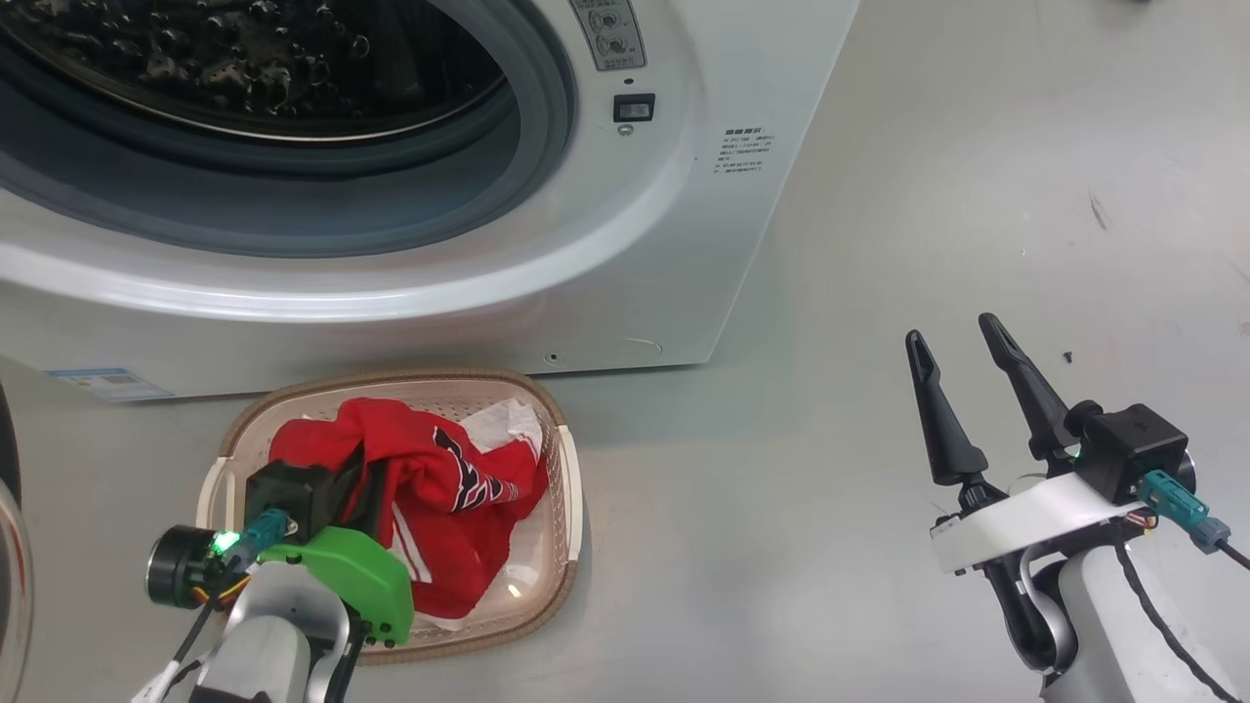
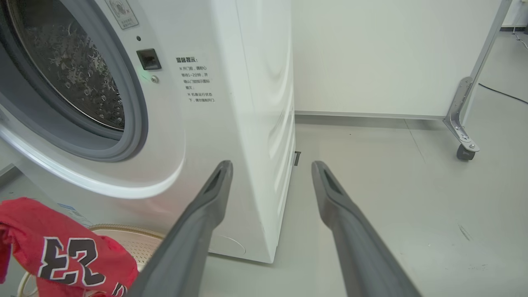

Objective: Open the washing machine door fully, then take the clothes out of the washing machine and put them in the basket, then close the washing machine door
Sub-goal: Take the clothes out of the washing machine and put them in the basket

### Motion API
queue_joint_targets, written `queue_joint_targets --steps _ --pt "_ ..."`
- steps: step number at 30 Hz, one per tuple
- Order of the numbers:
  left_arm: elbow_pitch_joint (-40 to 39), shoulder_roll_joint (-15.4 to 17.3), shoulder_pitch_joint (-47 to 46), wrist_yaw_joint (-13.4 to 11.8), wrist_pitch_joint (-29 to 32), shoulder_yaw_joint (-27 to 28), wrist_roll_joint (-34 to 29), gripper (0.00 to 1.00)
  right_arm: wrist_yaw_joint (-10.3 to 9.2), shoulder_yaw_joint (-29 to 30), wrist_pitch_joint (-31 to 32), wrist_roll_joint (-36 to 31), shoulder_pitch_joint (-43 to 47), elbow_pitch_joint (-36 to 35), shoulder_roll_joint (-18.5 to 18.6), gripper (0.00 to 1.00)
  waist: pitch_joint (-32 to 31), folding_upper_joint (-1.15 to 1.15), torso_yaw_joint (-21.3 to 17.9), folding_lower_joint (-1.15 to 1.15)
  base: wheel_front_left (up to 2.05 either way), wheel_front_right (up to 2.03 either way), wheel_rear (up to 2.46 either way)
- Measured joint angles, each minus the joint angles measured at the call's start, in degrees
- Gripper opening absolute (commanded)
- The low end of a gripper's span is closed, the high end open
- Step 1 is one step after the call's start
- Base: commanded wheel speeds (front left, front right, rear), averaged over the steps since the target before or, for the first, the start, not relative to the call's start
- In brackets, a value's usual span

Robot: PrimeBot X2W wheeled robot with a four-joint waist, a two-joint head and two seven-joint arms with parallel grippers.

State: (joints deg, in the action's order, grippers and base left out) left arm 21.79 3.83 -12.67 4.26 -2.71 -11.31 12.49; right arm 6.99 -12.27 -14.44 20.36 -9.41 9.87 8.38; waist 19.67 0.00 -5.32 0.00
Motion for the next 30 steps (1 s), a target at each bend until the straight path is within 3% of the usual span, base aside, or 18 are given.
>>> queue_joint_targets --steps 15,30 --pt "4.32 -0.16 -5.28 -0.45 0.79 -0.58 -1.3 0.0 0.0 -1.01 0.0 0.63 -2.07 -0.3 0.34 1.0 4.25 0.0 -2.07 0.0 0.0 0.0 0.0" --pt "13.77 0.49 -8.46 -1.45 2.14 -0.42 -1.92 0.0 0.0 -0.91 0.0 0.79 -4.13 -0.92 1.21 1.0 8.43 0.0 -3.38 0.0 0.0 0.0 0.0"
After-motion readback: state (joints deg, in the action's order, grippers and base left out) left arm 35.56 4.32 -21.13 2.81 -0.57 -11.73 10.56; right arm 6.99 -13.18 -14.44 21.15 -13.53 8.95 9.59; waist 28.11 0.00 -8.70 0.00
